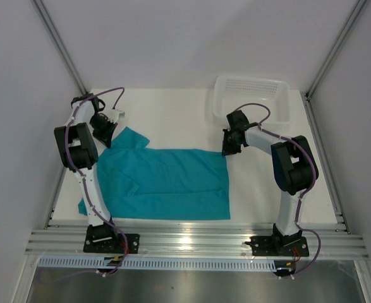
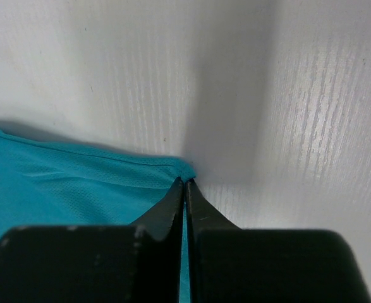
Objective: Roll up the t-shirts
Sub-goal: Fold the tshirt
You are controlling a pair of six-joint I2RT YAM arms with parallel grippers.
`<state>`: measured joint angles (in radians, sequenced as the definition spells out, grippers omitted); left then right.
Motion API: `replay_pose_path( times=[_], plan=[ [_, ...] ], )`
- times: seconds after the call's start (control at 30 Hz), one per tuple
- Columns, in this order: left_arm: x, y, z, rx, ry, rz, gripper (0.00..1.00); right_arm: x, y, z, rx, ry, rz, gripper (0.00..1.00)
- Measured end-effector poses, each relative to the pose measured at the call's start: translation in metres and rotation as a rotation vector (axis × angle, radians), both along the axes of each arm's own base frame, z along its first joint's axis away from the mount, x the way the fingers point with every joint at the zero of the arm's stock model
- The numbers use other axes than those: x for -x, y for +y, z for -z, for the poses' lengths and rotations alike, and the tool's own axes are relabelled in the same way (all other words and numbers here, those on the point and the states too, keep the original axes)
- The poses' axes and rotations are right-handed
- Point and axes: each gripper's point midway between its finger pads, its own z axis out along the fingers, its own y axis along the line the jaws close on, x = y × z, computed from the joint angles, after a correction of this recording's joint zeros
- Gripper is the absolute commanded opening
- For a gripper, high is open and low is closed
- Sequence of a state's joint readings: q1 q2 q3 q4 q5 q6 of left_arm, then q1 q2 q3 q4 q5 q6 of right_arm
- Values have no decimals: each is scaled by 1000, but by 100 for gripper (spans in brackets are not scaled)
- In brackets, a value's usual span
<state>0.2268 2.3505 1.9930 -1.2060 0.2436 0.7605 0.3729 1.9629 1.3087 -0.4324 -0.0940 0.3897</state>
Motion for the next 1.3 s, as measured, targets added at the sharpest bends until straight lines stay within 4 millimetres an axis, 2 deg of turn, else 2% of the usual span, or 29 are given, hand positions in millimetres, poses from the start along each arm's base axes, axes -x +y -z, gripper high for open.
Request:
replay_pose_path(
  times=[0.13, 0.23, 0.43, 0.6, 1.0, 1.3],
  plan=[
    [4, -3, -5, 3, -36, -13, 1, 2, 0, -2, 0, -1, -2, 0],
    [9, -7, -19, 13, -77, -24, 1, 4, -1, -8, -4, -11, -4, 0],
    [8, -8, -57, 24, -205, -45, 1, 4, 1, -24, -22, -39, -17, 0],
    [19, -7, -69, 32, -241, -67, 1, 9, 2, -36, -35, -59, -40, 0],
    [80, -3, -82, 46, -229, -125, 1, 79, -2, -63, -64, -63, -108, 0],
    [116, -4, -80, 52, -195, -134, 1, 122, -5, -46, -56, 10, -135, 0]
  ],
)
